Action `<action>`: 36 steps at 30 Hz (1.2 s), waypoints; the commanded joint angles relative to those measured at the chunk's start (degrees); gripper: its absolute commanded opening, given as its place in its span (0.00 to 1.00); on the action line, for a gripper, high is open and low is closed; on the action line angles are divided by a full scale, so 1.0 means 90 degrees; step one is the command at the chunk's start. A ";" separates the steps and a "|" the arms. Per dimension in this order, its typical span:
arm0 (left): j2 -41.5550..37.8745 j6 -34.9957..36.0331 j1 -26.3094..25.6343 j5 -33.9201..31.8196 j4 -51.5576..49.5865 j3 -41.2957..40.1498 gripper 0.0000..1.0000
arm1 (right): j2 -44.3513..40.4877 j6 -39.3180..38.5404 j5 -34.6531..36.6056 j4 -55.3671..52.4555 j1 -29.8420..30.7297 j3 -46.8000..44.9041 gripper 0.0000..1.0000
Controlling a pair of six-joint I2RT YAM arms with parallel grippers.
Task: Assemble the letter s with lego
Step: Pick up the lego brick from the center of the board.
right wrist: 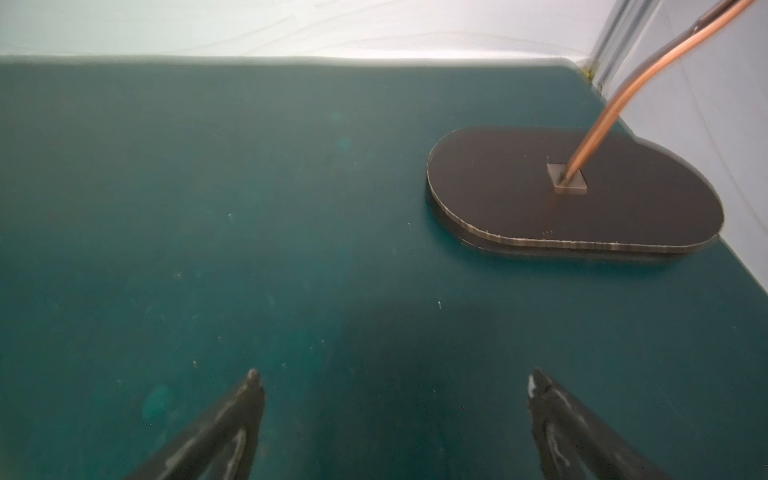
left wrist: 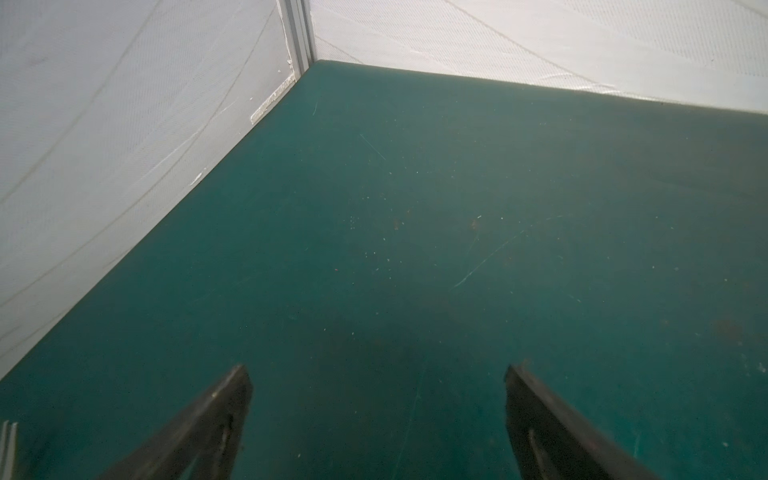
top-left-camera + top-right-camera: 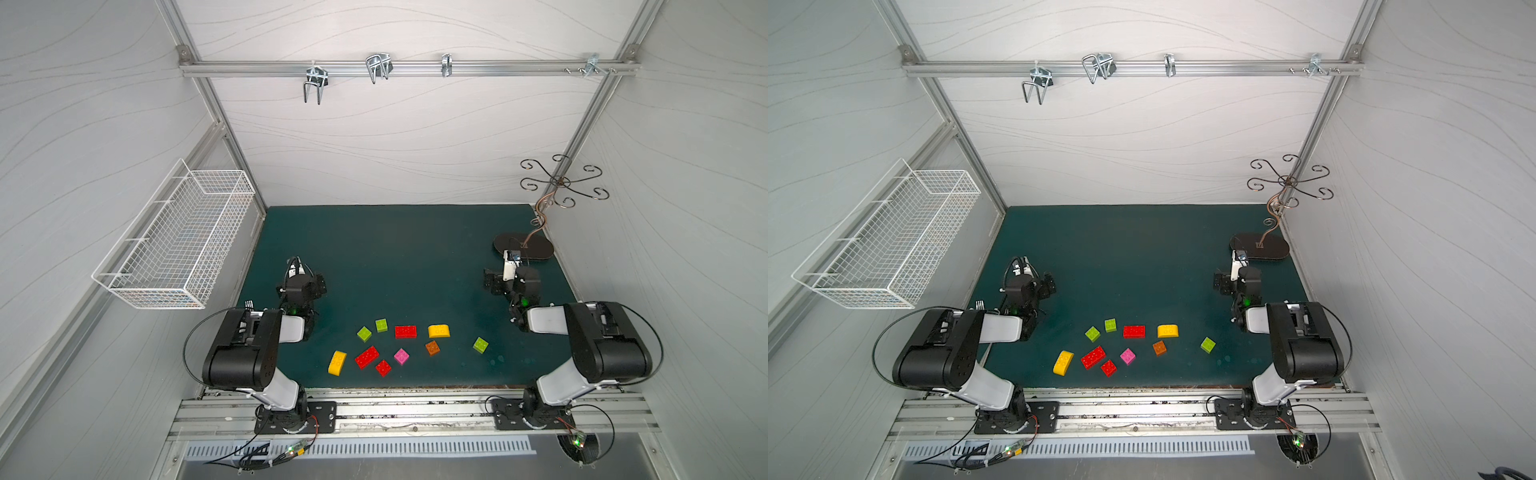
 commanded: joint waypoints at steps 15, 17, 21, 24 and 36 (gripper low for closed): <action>-0.2355 -0.2981 -0.1396 -0.0537 -1.0342 0.4452 0.79 | -0.0819 0.4446 0.2244 -0.9329 0.4018 0.4635 0.99; -0.2762 -0.3004 -0.1397 -0.0646 -1.0896 0.4356 0.80 | -0.0621 0.5226 0.2273 -0.9916 0.4880 0.4880 0.99; -0.3809 -0.2740 -0.1386 -0.0698 -1.0863 0.3612 0.80 | -0.0064 0.6227 0.1832 -1.0293 0.6150 0.5062 0.99; -0.4490 -0.2633 -0.1377 -0.0531 -1.0482 0.3041 0.80 | 0.0277 0.6482 0.1178 -0.9794 0.6473 0.4819 0.99; -0.4674 -0.2476 -0.1377 -0.0074 -1.0284 0.2870 0.83 | 0.1796 0.6043 -0.0296 -0.9015 0.6241 0.5229 0.99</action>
